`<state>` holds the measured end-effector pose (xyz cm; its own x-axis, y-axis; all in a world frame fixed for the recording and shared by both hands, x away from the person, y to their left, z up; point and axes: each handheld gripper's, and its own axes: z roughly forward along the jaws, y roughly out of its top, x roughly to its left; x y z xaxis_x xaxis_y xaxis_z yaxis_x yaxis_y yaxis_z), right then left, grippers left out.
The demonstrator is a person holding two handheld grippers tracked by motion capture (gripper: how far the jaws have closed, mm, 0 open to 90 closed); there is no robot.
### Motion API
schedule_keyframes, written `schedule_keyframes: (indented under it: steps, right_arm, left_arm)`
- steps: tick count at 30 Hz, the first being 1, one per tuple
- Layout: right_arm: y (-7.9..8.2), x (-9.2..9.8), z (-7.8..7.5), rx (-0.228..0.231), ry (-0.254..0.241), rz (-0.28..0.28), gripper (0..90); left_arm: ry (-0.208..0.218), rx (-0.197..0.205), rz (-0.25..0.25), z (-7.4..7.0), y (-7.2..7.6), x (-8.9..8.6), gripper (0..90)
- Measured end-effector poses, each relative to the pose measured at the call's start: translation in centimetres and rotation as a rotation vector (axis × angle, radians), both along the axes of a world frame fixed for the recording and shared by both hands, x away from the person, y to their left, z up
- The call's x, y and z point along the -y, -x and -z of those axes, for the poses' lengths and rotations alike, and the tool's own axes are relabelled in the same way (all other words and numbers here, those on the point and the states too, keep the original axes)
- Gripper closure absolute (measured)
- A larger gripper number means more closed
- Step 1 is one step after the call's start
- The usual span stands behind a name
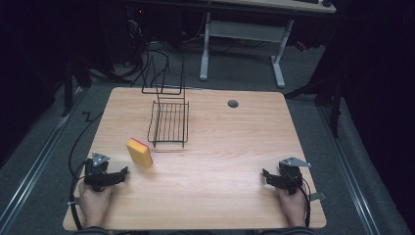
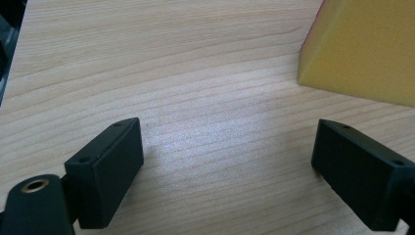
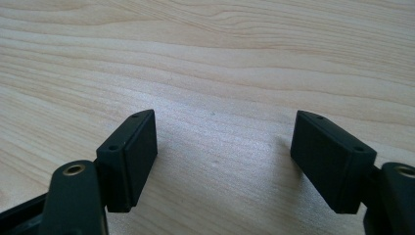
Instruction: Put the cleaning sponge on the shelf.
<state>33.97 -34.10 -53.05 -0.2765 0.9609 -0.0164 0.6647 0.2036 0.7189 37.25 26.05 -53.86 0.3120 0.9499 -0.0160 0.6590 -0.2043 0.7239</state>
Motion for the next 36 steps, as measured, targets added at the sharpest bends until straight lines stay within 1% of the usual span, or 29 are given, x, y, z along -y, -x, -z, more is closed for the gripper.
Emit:
schedule_keyframes:
  steps: [17, 19, 36]
  right_arm:
    - [0.0, 0.01, 0.0, 0.0, -0.001, 0.0, 25.8]
    - [0.0, 0.0, -0.01, 0.0, -0.001, -0.001, 25.8]
    - [0.02, 0.0, -0.01, -0.001, 0.0, -0.002, 25.7]
  left_arm:
    - [0.002, 0.002, -0.002, -0.01, 0.0, 0.0, 13.6]
    - [0.005, 0.005, -0.008, -0.02, 0.02, -0.04, 15.0]
    - [0.002, 0.004, -0.019, -0.02, -0.26, 0.03, 14.9]
